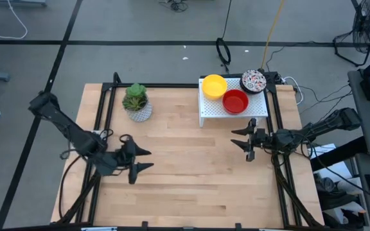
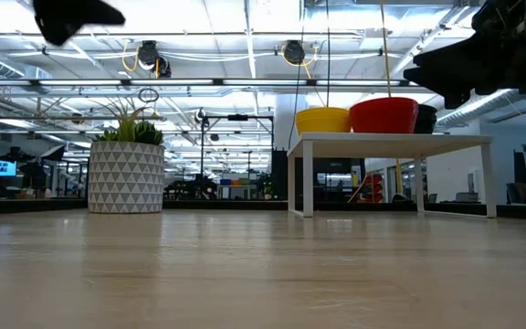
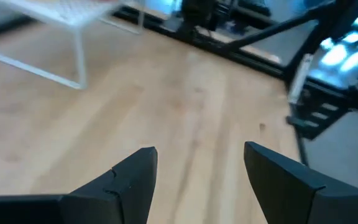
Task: Pick & Place Mini bowls
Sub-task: Return to Home Position
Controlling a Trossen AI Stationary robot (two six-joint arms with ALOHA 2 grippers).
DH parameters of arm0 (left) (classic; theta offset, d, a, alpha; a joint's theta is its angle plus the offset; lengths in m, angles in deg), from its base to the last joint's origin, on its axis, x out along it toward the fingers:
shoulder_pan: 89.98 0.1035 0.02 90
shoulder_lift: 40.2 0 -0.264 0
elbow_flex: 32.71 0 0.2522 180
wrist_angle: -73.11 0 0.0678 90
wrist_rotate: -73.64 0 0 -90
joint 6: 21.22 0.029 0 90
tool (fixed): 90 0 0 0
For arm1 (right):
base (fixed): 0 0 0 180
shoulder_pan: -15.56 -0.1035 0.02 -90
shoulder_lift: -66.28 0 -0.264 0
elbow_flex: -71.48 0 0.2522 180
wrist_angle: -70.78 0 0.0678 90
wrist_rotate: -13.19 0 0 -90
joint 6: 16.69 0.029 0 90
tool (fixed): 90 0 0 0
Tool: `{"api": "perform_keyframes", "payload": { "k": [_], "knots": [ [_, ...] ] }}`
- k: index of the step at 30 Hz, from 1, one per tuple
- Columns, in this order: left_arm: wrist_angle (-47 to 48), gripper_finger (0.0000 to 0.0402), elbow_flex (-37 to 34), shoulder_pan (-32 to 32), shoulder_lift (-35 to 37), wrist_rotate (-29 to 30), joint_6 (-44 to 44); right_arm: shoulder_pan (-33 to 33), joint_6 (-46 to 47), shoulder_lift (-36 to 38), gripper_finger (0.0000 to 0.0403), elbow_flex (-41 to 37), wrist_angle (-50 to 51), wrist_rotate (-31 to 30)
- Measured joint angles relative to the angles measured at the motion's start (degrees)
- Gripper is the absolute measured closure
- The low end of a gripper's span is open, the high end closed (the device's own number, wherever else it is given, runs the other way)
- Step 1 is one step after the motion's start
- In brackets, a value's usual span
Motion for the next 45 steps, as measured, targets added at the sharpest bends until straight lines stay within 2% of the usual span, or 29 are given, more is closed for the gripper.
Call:
{"api": "perform_keyframes", "payload": {
  "k": [9,12,15,21,30,38,45],
  "knots": [
    [-51.1,0.0158,-23.6,5.5,0.0,-16.4,15.0,0.2,-1.2,0.0,0.0234,-0.1,0.1,-0.2],
    [-61.9,0.0158,-28.4,8.7,0.1,-22.1,19.2,0.2,-2.2,0.0,0.0234,-0.1,0.5,-0.2],
    [-68.1,0.0158,-31.9,13.1,0.9,-27.9,19.7,0.2,-2.3,0.0,0.0234,-0.1,0.5,-0.2],
    [-68.7,0.0158,-35.8,22.8,6.5,-36.1,18.1,0.2,-2.3,0.0,0.0234,-0.1,0.6,-0.2],
    [-64.2,0.0158,-38.9,33.8,21.9,-47.3,19.4,0.2,-3.1,0.0,0.0234,-0.2,0.6,-0.1],
    [-48.8,0.0158,-39.0,39.4,32.5,-48.2,17.7,0.2,-3.2,0.0,0.0234,-0.2,0.6,-0.1],
    [-42.1,0.0158,-39.0,43.9,40.9,-49.3,18.0,0.2,-3.2,0.0,0.0234,-0.2,0.6,0.0]
  ]
}}
